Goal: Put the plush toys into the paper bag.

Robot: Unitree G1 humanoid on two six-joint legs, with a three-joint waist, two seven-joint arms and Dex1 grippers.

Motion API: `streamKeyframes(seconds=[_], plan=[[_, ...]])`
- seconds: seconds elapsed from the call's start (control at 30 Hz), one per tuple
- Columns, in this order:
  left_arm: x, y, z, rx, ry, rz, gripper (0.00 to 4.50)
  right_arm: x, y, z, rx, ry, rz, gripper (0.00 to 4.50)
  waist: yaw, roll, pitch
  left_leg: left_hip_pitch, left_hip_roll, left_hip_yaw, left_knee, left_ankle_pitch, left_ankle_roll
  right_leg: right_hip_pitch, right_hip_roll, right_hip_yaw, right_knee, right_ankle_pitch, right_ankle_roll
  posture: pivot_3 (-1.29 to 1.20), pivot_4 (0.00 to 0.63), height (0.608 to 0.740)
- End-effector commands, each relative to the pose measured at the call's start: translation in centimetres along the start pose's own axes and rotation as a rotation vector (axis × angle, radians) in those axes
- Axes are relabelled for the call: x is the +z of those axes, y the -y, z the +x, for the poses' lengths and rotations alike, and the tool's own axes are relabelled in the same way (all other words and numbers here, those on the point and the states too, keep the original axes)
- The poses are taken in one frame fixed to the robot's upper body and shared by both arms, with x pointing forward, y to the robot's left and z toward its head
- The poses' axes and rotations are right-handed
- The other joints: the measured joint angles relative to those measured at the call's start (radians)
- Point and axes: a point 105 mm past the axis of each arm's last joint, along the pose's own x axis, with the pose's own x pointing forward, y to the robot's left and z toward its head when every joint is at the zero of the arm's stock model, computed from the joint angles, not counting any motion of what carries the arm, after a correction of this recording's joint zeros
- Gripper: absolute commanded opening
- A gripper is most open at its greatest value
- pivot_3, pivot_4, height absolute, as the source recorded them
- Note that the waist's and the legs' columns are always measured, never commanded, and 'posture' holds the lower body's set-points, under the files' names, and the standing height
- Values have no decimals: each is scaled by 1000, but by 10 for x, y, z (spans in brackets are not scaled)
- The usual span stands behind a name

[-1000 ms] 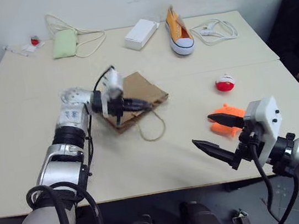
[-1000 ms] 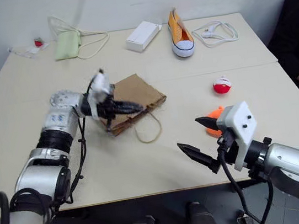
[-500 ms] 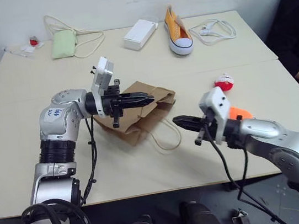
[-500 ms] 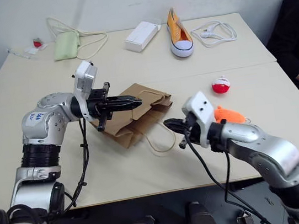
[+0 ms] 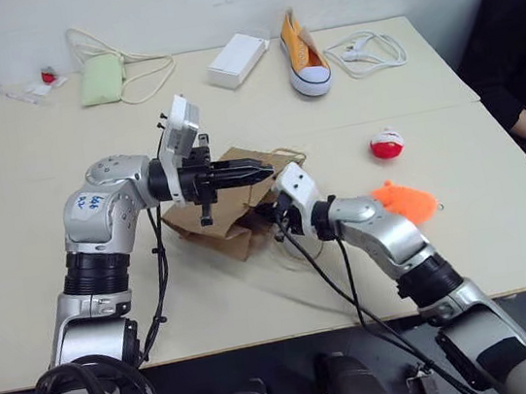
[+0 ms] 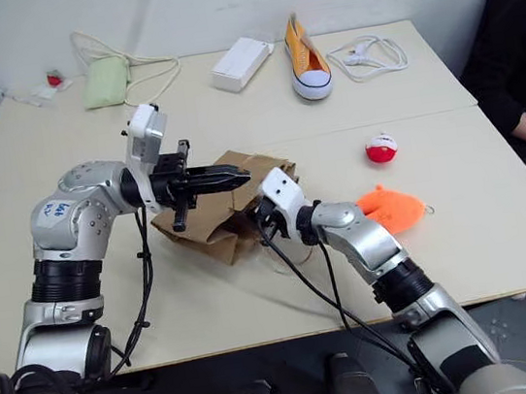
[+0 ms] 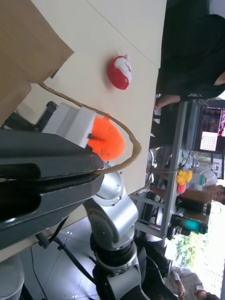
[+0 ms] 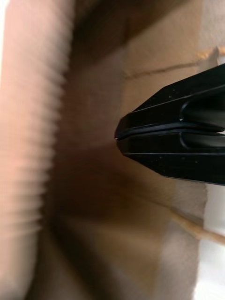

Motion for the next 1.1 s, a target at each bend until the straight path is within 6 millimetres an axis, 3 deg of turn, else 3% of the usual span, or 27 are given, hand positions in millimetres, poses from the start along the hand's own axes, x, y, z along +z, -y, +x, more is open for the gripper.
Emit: streamKeyframes(seconds=[0.03, 0.27, 0.4, 0.57, 0.67, 0.77, 0.87, 0.97, 1.1], plan=[[35, -4, -6, 50, 96, 60, 0, -4, 1, 7, 7, -39, -82, 15, -3, 0, 0, 0, 0, 0, 0, 0, 0, 0, 0, 0, 0, 0, 0, 0, 150, 740], [61, -18, -25, 165, 203, 21, 0, -26, 4, 3, 21, -144, -135, 15, -20, 1, -1, 1, 0, 0, 0, 0, -1, 0, 0, 0, 1, 0, 0, 0, 150, 740], [58, -18, -25, 183, 182, 26, 0, -25, 5, 0, 18, -140, -128, 15, -19, 1, -1, 1, 0, -1, 0, 1, -1, 0, 0, 0, 1, 0, 0, 0, 150, 740], [49, -17, -18, 176, 167, 31, 0, -17, 4, -6, 10, -95, -110, 15, -18, 2, -1, 1, -1, -1, 0, 1, -1, 1, -1, 0, 1, 0, 0, 0, 150, 740], [44, -16, -13, 161, 159, 22, 0, 6, 4, -20, -11, 18, -73, 15, -17, 2, -1, 1, -1, -1, 0, 1, -1, 1, -1, 0, 1, 0, 0, 0, 150, 740], [39, -12, -9, 134, 141, 17, 0, 32, 6, -50, -58, 122, -12, 15, -17, 2, -1, 0, -1, -1, 0, 1, -1, 0, -1, 0, 1, 0, 0, 0, 150, 740], [35, -10, -7, 119, 127, 6, 0, 49, 2, -93, -98, 188, 73, 15, -14, 2, -1, -1, -1, -1, 0, 0, -1, -1, -1, 0, 1, 0, 0, 0, 150, 740], [32, -7, -6, 103, 112, -3, 0, 52, -2, -146, -181, 208, 162, 526, -4, 2, -1, -2, 0, -2, -1, 0, -1, -1, -1, 0, 0, 0, 0, 0, 150, 740], [28, -7, -6, 98, 104, -8, 0, 33, 13, -206, -446, 100, 174, 1918, 15, 2, -1, -2, -1, -1, -1, 0, -1, -1, -1, 1, 0, 0, 0, 0, 150, 740]])
